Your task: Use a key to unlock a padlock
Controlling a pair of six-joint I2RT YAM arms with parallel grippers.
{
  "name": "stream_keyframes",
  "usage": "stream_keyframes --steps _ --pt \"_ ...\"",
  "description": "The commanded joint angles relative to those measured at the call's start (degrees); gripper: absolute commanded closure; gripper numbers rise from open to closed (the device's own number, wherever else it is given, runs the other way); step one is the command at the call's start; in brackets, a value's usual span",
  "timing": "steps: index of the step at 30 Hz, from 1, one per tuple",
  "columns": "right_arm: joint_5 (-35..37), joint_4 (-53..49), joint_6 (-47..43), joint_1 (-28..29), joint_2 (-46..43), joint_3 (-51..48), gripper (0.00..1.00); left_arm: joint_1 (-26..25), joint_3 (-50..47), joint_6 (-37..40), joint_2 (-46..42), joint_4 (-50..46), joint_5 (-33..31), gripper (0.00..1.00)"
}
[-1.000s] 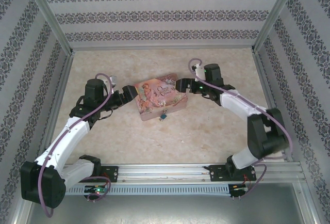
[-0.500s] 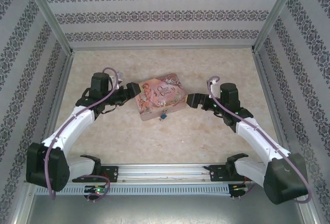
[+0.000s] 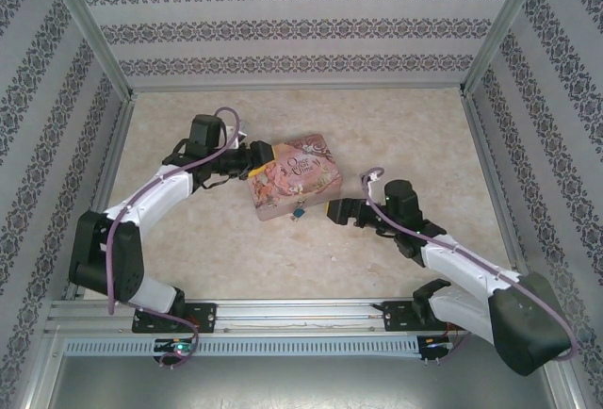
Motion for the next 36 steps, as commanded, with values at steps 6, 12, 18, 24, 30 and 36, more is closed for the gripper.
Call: stream_keyframes --steps 6,12,18,24,30,36 --pt "5.3 26.1 0.1 6.9 11.5 -3.2 0.08 -1.9 2.6 2.0 6.6 -0.2 1.8 0.42" --pt "4.9 36.2 0.2 9.6 21.6 -2.5 0.12 -1.9 2.6 5.4 9.2 -4.5 -0.3 0.43" --pt "5.2 45.9 2.4 10.9 32.4 -1.0 0.18 -1.9 1.0 5.1 9.9 -4.3 -1.0 0.43" --pt "5.6 48.9 2.4 11.2 37.1 0.2 0.19 -1.9 0.5 5.0 9.8 -4.3 -1.3 0.43" --pt "4.5 50.8 1.8 11.1 39.7 1.7 0.2 -1.9 0.3 4.9 9.8 -4.3 -1.4 0.43" --pt "2.5 52.1 1.9 11.1 42.5 3.5 0.23 -1.9 0.4 4.7 9.7 -4.3 -1.2 0.43"
